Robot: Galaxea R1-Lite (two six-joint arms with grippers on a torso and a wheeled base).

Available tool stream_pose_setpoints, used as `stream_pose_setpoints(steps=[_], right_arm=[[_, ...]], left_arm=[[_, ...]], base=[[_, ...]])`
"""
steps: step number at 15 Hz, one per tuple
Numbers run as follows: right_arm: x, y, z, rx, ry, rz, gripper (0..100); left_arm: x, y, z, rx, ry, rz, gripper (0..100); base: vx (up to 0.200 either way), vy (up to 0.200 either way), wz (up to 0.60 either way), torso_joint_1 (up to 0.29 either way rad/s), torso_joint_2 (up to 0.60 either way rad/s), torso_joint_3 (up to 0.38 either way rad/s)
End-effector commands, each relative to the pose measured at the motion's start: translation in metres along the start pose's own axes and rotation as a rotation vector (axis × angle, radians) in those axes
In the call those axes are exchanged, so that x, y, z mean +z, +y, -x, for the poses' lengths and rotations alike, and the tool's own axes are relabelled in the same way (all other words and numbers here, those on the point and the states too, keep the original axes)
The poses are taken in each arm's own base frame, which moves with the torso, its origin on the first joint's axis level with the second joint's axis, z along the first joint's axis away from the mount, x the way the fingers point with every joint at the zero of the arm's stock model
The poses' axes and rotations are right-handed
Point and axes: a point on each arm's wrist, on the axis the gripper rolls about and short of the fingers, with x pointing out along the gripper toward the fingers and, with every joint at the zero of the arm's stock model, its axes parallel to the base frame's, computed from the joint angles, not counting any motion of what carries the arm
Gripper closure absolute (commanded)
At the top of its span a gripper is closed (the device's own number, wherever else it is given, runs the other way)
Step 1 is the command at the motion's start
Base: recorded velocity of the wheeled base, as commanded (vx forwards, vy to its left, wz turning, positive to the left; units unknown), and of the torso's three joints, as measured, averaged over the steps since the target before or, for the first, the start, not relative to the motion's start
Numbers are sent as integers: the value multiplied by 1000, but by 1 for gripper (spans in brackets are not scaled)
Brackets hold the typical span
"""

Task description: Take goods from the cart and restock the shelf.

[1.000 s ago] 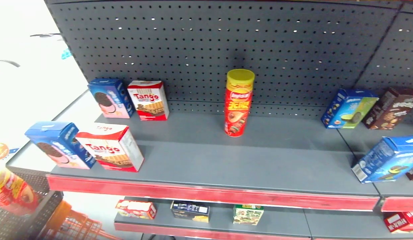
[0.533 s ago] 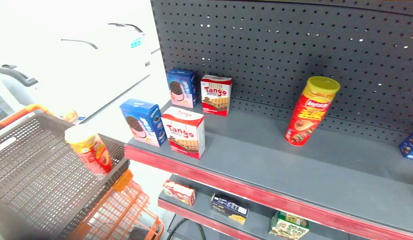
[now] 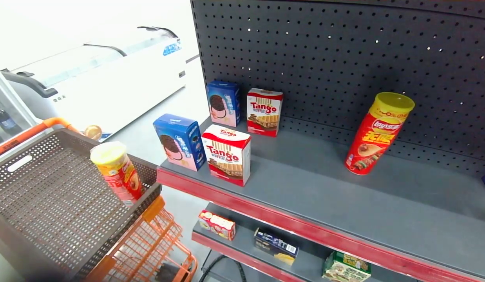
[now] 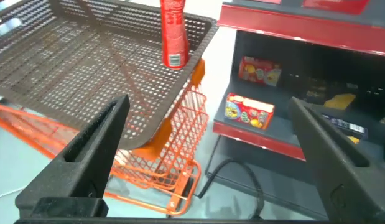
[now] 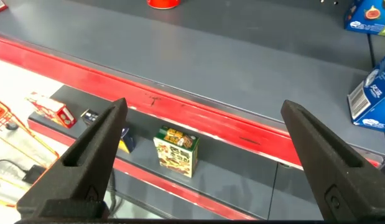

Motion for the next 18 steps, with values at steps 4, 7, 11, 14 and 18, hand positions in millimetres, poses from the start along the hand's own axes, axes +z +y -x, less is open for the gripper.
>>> stream_pose_setpoints(steps=[4, 7, 11, 14, 18], right_arm=[[0, 0, 0, 0, 1, 1, 0], [0, 0, 0, 0, 1, 1, 0], [0, 0, 0, 0, 1, 1, 0], [0, 0, 0, 0, 1, 1, 0], [0, 0, 0, 0, 1, 1, 0]], left_arm=[[38, 2, 33, 31, 117, -16, 0], [44, 2, 35, 8, 92, -45, 0], [54, 1, 29, -46, 30, -16, 0], [84, 0, -37, -67, 108, 6, 0], [87, -3, -87, -32, 234, -9, 0]], base=[[0, 0, 0, 0, 0, 0], [0, 0, 0, 0, 0, 0], [0, 0, 0, 0, 0, 0], [0, 0, 0, 0, 0, 0], [0, 0, 0, 0, 0, 0]])
